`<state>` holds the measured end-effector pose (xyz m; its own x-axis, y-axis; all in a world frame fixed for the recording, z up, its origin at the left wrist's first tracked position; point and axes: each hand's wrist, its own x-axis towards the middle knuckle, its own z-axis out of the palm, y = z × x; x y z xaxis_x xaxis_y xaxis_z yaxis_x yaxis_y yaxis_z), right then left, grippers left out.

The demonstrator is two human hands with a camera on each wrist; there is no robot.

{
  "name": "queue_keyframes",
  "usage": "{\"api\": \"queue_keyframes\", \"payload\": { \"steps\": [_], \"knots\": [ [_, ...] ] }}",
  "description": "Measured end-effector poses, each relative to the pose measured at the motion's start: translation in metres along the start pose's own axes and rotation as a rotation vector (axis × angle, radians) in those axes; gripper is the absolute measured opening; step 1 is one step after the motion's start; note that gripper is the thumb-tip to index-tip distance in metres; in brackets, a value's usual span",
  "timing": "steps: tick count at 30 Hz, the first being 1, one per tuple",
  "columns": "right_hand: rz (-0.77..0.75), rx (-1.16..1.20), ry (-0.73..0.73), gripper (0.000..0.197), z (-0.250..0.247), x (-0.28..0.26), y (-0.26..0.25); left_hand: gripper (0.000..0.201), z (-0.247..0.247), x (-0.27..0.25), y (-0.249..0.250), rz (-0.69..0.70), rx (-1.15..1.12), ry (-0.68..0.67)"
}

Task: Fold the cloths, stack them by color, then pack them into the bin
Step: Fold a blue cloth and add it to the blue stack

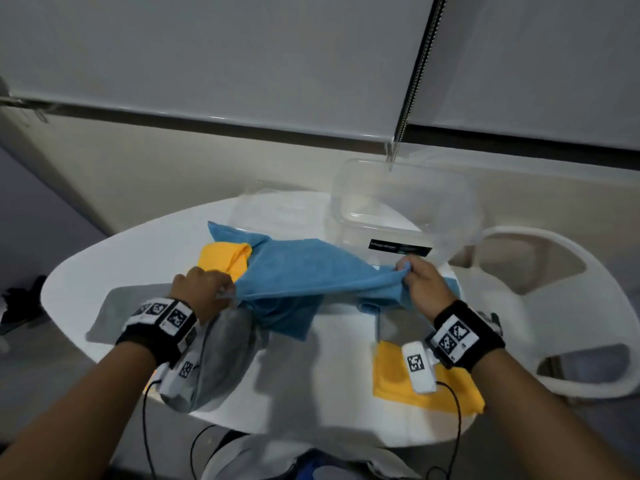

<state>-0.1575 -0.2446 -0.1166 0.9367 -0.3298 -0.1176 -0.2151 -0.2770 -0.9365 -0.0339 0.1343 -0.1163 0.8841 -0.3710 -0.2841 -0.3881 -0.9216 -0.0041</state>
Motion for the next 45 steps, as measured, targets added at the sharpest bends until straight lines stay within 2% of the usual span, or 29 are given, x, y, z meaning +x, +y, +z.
{"api": "queue_keyframes", "payload": {
  "steps": [3, 6, 9, 11, 13, 16, 17, 20, 23, 28, 31, 32, 34, 36, 40, 41, 43, 44, 45],
  "knots": [
    [0.111, 0.021, -0.082, 0.042, 0.011, -0.019, 0.019, 0.006, 0.031, -0.01, -0.012, -0.016, -0.076, -0.074],
    [0.238, 0.153, -0.16, 0.034, 0.015, -0.033, 0.022, 0.004, 0.042, -0.012, -0.03, -0.026, -0.26, -0.068],
    [0.265, 0.324, -0.213, 0.009, 0.015, -0.04, 0.013, 0.014, 0.021, -0.018, -0.041, 0.01, -0.523, 0.062],
    [0.278, 0.412, -0.228, 0.005, 0.014, -0.038, 0.005, 0.017, -0.002, -0.019, -0.044, 0.015, -0.742, 0.22],
    [0.248, 0.325, -0.184, 0.012, 0.014, -0.032, -0.001, 0.025, -0.02, -0.011, -0.047, -0.01, -0.9, 0.336],
    [0.169, 0.204, -0.092, 0.032, 0.019, -0.013, -0.005, 0.045, -0.032, 0.009, -0.044, 0.002, -1.077, 0.383],
    [0.168, 0.186, -0.053, 0.034, 0.023, -0.006, -0.005, 0.048, -0.033, 0.016, -0.038, -0.006, -1.094, 0.385],
    [0.158, 0.261, 0.089, 0.018, 0.03, 0.015, -0.012, 0.037, -0.035, 0.041, -0.021, -0.058, -1.125, 0.365],
    [0.064, 0.314, 0.22, 0.018, 0.026, 0.034, -0.033, 0.022, -0.06, 0.065, -0.012, -0.003, -1.211, 0.342],
    [-0.125, 0.513, 0.301, 0.018, 0.003, 0.042, -0.094, 0.022, -0.142, 0.077, -0.005, 0.166, -1.46, 0.554],
    [-0.166, 0.581, 0.288, 0.016, -0.007, 0.032, -0.103, 0.018, -0.156, 0.07, -0.014, 0.224, -1.535, 0.611],
    [-0.143, 0.577, 0.271, 0.019, -0.007, 0.028, -0.097, 0.018, -0.149, 0.066, -0.018, 0.222, -1.525, 0.606],
    [-0.078, 0.552, 0.208, 0.039, -0.003, 0.019, -0.07, 0.026, -0.119, 0.056, -0.024, 0.19, -1.472, 0.555],
    [0.025, 0.473, 0.123, 0.053, 0.005, 0.007, -0.03, 0.035, -0.069, 0.045, -0.033, 0.11, -1.436, 0.437],
    [0.25, 0.29, -0.05, 0.066, 0.031, -0.023, 0.057, 0.039, 0.033, 0.016, -0.051, -0.046, -1.244, 0.207],
    [0.305, 0.282, -0.096, 0.06, 0.037, -0.032, 0.072, 0.042, 0.053, 0.008, -0.053, -0.074, -1.195, 0.158],
    [0.415, 0.29, -0.174, 0.028, 0.047, -0.049, 0.092, 0.042, 0.079, -0.01, -0.051, -0.1, -1.097, 0.092],
    [0.456, 0.282, -0.213, 0.023, 0.049, -0.056, 0.101, 0.038, 0.087, -0.017, -0.05, -0.11, -1.062, 0.077],
    [0.478, 0.261, -0.241, 0.034, 0.051, -0.062, 0.106, 0.034, 0.092, -0.023, -0.049, -0.118, -1.027, 0.064]
  ]
}}
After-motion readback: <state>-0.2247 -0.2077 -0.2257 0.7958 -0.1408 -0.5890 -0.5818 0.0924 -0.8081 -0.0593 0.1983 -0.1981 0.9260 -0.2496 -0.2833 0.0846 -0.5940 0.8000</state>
